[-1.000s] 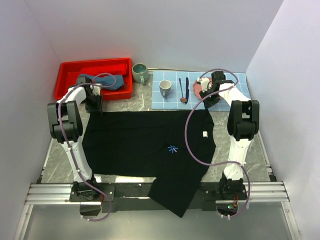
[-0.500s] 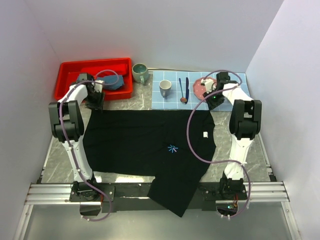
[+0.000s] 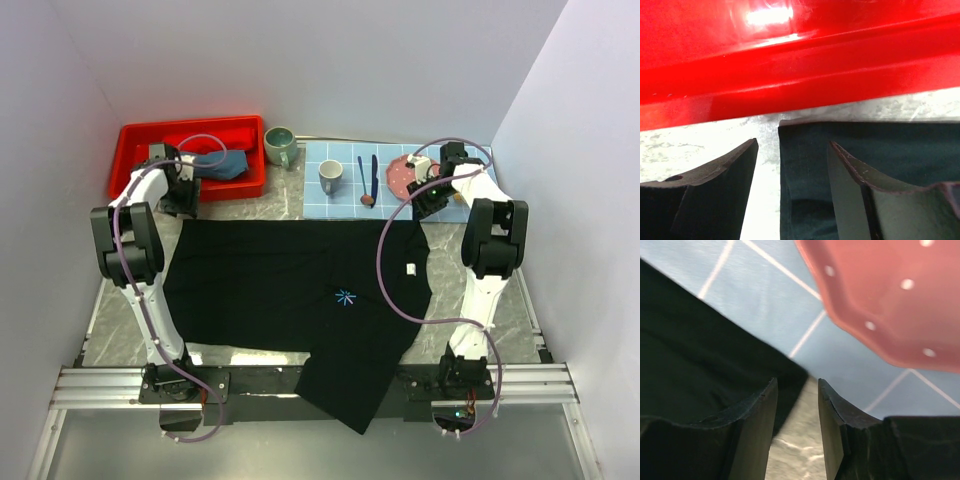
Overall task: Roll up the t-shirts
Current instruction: Fold the T-shirt at the center of the board.
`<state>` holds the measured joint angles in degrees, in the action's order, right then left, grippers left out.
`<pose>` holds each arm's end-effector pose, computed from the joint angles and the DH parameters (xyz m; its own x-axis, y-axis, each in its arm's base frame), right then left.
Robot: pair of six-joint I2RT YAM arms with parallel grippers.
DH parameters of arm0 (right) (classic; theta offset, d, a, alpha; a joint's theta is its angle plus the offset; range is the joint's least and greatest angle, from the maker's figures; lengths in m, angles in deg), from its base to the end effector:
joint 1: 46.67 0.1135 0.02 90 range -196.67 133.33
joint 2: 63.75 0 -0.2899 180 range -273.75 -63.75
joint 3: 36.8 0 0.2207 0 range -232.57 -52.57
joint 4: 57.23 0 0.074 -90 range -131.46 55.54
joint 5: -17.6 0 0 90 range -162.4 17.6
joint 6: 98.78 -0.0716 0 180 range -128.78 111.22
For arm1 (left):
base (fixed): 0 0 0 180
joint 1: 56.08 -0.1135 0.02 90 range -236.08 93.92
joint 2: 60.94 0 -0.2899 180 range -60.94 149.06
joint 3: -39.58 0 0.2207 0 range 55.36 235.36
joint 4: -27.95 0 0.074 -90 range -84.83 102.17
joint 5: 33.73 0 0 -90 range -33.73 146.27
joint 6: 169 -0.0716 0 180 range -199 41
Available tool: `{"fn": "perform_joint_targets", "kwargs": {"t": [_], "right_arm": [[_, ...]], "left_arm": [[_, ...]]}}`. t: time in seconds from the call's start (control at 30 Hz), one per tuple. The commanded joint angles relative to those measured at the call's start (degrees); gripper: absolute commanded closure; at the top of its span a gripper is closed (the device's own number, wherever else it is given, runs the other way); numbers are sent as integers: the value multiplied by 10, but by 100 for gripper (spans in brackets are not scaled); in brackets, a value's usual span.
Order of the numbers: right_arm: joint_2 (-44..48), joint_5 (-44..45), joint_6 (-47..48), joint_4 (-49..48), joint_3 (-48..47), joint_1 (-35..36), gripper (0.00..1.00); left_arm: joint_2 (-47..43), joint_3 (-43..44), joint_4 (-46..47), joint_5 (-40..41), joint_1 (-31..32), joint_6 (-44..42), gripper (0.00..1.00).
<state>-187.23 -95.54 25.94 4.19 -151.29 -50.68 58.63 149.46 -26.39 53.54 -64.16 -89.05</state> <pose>0.4457 -0.0030 0.1891 -0.7342 -0.4736 -0.4865 -0.5905 0.7991 0.1133 0.4404 0.0591 0.1977 -0.8973 0.0487 -0.4387 0.0374 0.9987 0.0343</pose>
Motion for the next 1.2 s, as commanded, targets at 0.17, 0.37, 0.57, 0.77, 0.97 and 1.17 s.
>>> {"fn": "perform_joint_targets", "kwargs": {"t": [0.17,0.37,0.57,0.77,0.97,1.17], "right_arm": [[-39,-30,-16,36,-45,3,55],[-50,-18,-15,44,-54,6,62],[-35,-17,-11,25,-33,5,94],[19,-16,-26,-38,-21,5,100],[25,-3,-30,-57,-45,4,100],[1,17,-37,-64,-75,1,100]], "left_arm": [[24,-2,9,12,-4,6,54],[37,10,6,3,-3,-4,77],[34,9,5,-3,-4,-8,99],[-12,1,24,-26,-4,-19,99],[-21,17,35,-33,-4,-21,99],[2,52,39,-26,-4,-14,99]]}}
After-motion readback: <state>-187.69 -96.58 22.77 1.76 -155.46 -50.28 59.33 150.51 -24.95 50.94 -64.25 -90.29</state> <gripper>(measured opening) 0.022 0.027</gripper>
